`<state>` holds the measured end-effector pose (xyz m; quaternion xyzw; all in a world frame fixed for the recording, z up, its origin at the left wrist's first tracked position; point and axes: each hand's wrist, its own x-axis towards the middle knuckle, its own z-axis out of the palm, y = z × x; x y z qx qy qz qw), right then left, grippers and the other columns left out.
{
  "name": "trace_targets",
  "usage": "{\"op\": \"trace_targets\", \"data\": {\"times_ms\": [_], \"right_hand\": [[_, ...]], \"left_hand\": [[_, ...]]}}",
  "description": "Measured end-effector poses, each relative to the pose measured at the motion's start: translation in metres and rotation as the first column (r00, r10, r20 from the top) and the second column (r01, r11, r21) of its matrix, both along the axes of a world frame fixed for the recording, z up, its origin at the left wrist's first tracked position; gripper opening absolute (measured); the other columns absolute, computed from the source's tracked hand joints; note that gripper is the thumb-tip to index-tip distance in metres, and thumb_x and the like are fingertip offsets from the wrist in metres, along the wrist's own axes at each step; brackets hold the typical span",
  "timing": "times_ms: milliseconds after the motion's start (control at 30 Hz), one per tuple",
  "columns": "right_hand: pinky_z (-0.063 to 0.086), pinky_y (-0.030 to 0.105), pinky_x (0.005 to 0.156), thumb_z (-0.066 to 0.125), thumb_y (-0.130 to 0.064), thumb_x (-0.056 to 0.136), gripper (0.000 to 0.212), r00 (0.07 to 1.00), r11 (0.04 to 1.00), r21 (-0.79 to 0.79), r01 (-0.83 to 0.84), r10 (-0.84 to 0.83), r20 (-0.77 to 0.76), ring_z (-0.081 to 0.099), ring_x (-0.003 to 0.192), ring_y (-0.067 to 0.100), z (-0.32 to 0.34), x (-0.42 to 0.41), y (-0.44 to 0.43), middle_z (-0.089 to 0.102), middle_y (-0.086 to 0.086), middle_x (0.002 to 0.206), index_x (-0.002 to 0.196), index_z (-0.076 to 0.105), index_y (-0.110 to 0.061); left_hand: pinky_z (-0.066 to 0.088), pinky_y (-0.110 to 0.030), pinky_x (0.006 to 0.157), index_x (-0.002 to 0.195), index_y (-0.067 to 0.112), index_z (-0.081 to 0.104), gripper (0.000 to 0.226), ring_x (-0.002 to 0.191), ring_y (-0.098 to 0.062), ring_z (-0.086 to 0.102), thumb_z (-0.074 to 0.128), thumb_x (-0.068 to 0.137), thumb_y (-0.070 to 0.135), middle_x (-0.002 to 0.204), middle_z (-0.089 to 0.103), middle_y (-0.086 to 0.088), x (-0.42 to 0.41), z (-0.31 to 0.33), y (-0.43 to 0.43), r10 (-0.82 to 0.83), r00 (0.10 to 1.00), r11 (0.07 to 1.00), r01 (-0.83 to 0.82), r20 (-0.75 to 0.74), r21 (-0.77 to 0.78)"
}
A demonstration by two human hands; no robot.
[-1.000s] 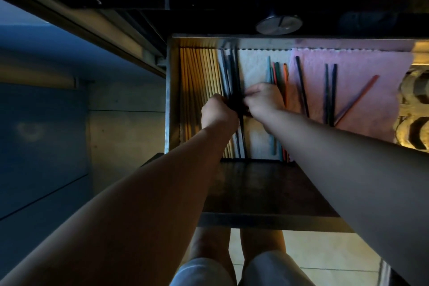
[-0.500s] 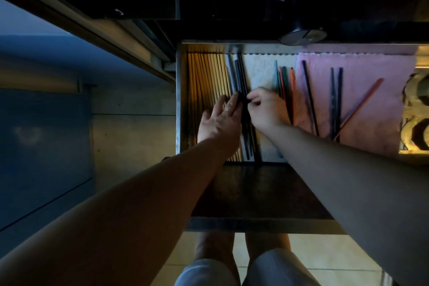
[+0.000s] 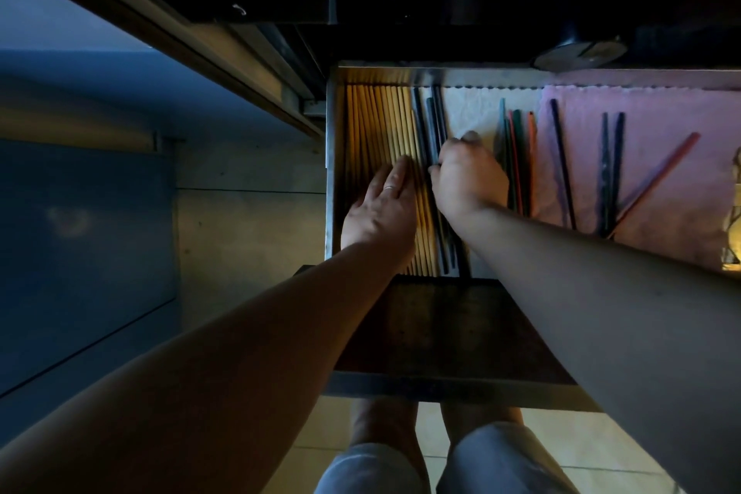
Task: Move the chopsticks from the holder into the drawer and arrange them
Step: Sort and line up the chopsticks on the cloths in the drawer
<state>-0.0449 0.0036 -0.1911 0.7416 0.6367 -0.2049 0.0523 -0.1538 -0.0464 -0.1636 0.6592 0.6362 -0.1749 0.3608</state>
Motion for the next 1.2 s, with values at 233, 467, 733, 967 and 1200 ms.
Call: {"op": "trace_targets", "data": {"times_ms": [233,467,733,967,1200], "right_hand": [[0.048,0.03,0.073,0.062,-0.026,0.089,0.016,0.999,0.998,-0.041,0.036,-0.036,0.012,0.062,0.095,0.025,-0.004,-0.004,-0.004,0.062,0.007,0.104,0.1,0.068,-0.015],[0.054,0.032,0.08,0.061,-0.034,0.084,0.03,0.958,0.964,-0.168,0.205,-0.233,-0.165,0.064,0.097,0.026,0.004,0.002,0.007,0.067,0.008,0.106,0.103,0.066,-0.011],[0.054,0.031,0.082,0.055,-0.03,0.09,0.025,0.861,0.904,-0.16,0.397,-0.427,-0.277,0.066,0.096,0.025,0.019,0.052,0.006,0.07,0.008,0.101,0.105,0.066,-0.014],[0.058,0.038,0.08,0.06,-0.024,0.08,0.022,0.813,0.855,-0.245,0.457,-0.513,-0.276,0.07,0.087,0.029,0.01,0.077,-0.005,0.073,0.013,0.092,0.092,0.073,-0.011],[0.04,0.023,0.076,0.058,-0.022,0.089,0.019,0.898,0.91,-0.103,0.401,-0.413,-0.154,0.063,0.099,0.029,0.024,0.099,-0.003,0.067,0.012,0.103,0.102,0.063,-0.01]], "left_hand": [[0.02,-0.047,0.117,0.156,0.026,-0.007,0.085,0.151,-0.018,-0.009,0.046,0.093,0.001,0.161,-0.021,0.012,-0.001,0.0,-0.001,0.015,1.0,1.0,-0.015,-0.002,-0.001],[0.02,-0.046,0.117,0.157,0.027,0.001,0.08,0.151,-0.018,-0.008,0.043,0.093,0.001,0.163,-0.016,0.012,0.001,-0.001,-0.003,0.02,1.0,0.999,-0.02,0.001,0.026],[-0.006,-0.046,0.121,0.155,0.026,-0.005,0.079,0.148,-0.022,-0.022,0.043,0.095,0.01,0.161,-0.024,0.004,0.025,-0.005,0.017,-0.254,0.967,0.957,0.253,-0.008,0.138],[-0.001,-0.05,0.121,0.155,0.027,-0.007,0.08,0.149,-0.023,-0.016,0.049,0.097,0.028,0.161,-0.023,0.002,0.031,-0.008,0.019,-0.428,0.9,0.898,0.434,-0.087,0.067],[-0.003,-0.049,0.121,0.156,0.027,-0.004,0.077,0.149,-0.02,-0.016,0.044,0.096,0.022,0.162,-0.021,0.004,0.025,0.0,0.007,-0.355,0.933,0.933,0.357,-0.052,0.047]]}}
